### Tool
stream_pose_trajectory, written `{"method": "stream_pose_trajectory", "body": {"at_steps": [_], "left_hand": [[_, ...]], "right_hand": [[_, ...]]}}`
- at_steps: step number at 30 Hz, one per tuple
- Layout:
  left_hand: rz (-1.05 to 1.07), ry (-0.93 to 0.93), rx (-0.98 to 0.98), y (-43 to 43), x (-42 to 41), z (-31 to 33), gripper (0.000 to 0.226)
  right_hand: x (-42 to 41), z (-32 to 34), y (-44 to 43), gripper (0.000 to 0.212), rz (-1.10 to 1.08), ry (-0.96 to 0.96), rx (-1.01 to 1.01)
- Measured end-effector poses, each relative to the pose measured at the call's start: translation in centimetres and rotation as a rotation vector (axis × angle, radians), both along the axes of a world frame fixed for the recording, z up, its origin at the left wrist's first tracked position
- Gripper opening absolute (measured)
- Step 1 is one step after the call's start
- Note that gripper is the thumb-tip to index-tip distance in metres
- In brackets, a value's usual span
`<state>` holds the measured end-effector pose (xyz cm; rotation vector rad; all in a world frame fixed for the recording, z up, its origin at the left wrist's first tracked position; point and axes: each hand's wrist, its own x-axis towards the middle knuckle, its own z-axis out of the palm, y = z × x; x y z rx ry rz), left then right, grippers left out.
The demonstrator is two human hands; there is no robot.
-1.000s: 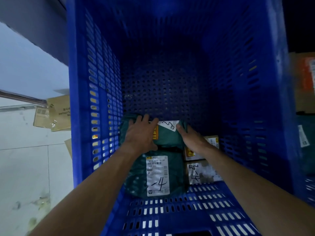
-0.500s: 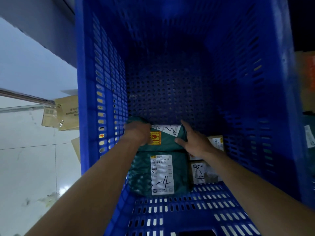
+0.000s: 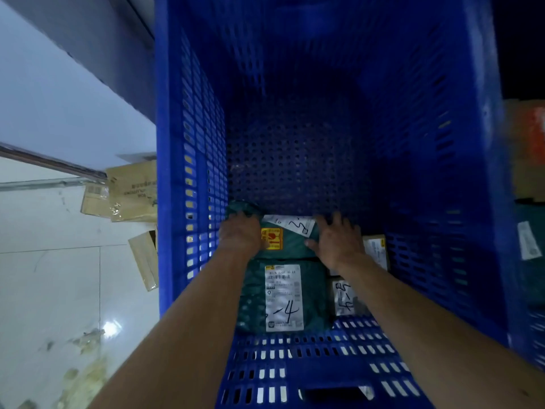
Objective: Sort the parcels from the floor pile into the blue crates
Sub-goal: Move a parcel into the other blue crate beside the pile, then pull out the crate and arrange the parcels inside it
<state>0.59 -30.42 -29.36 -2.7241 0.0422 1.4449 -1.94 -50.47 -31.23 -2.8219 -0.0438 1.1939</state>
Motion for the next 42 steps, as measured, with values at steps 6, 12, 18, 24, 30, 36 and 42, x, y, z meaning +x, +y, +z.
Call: {"method": "stream_pose_trajectory", "body": {"at_steps": [6, 12, 18, 24, 30, 36, 42], "left_hand": [[0.043, -0.056, 0.014, -1.1, -4.0, 3.4, 0.079], [0.091, -0.029, -0.102, -0.8, -5.9, 10.7, 0.081], [0.177, -0.01, -0.218, -2.5, -6.8, 19.0, 0.064], [0.341, -0.121, -0.263, -1.4, -7.2, 26.7, 0.05], [0.901, -0.225, -0.473, 2.4, -8.9, 31.2, 0.058], [1.098, -0.359, -0.502, 8.5, -11.5, 34.3, 0.043], [1.108, -0.339, -0.415, 15.7, -13.7, 33.5, 0.048]], "right_hand": [[0.0, 5.2, 1.7, 0.075, 0.107, 0.042, -0.055], [-0.4, 12.4, 3.2, 0.071, 0.084, 0.065, 0.05], [-2.1, 20.1, 2.2, 0.065, 0.117, 0.121, 0.037], [-0.5, 26.4, 3.0, 0.063, 0.179, 0.135, 0.08], [1.8, 30.7, 6.9, 0.056, 0.275, 0.064, 0.134], [1.2, 32.2, 12.3, 0.027, 0.228, -0.199, 0.296], [-1.8, 31.4, 17.9, 0.028, 0.234, -0.299, 0.357]]}}
